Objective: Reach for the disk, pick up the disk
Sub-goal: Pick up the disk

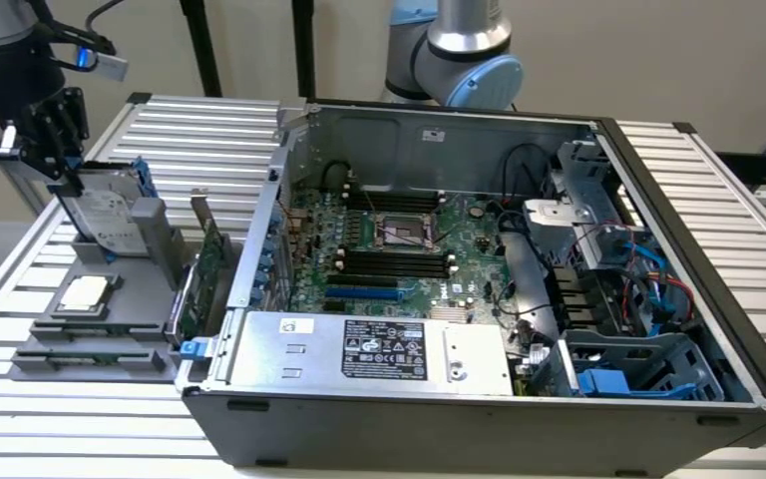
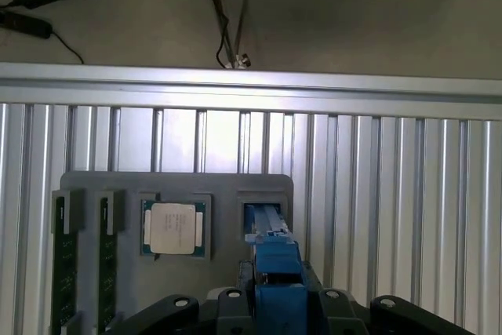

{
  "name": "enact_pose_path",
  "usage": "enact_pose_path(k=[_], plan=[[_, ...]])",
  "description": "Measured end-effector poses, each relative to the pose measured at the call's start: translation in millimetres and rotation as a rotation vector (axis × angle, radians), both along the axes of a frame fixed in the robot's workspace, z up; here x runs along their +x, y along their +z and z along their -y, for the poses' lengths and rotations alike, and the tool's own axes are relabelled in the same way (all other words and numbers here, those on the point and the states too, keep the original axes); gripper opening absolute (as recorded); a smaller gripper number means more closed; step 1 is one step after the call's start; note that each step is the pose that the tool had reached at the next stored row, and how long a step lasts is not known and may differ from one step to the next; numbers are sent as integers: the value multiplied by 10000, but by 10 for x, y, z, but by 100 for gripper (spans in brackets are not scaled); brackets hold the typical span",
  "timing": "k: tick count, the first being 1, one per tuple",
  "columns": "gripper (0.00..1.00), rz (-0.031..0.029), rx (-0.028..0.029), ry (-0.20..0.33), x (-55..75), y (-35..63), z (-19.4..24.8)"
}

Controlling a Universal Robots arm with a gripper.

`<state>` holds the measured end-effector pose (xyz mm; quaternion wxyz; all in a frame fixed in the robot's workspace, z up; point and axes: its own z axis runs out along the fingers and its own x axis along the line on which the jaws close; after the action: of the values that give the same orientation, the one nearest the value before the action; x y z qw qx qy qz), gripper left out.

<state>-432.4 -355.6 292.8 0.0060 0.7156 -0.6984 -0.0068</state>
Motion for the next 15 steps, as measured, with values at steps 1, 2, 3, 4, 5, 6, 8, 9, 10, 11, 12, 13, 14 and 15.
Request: enact_pose_path(k=[1, 2, 3, 4, 5, 6, 8, 9, 10, 11, 12, 13, 14, 15], plan=[[33, 0, 0, 0, 0, 0, 0], [33, 0, 0, 0, 0, 0, 0], [33, 0, 0, 0, 0, 0, 0], [33, 0, 0, 0, 0, 0, 0], [33, 0, 0, 0, 0, 0, 0], [33, 0, 0, 0, 0, 0, 0], [33, 2, 1, 0, -1, 3, 0], [33, 1, 0, 0, 0, 8, 0], [33, 1, 0, 0, 0, 16, 0], [33, 3, 1, 0, 0, 25, 0], [33, 6, 1, 1, 0, 35, 0], [33, 9, 0, 2, 0, 45, 0], [33, 11, 0, 3, 0, 54, 0], [33, 14, 0, 4, 0, 62, 0]])
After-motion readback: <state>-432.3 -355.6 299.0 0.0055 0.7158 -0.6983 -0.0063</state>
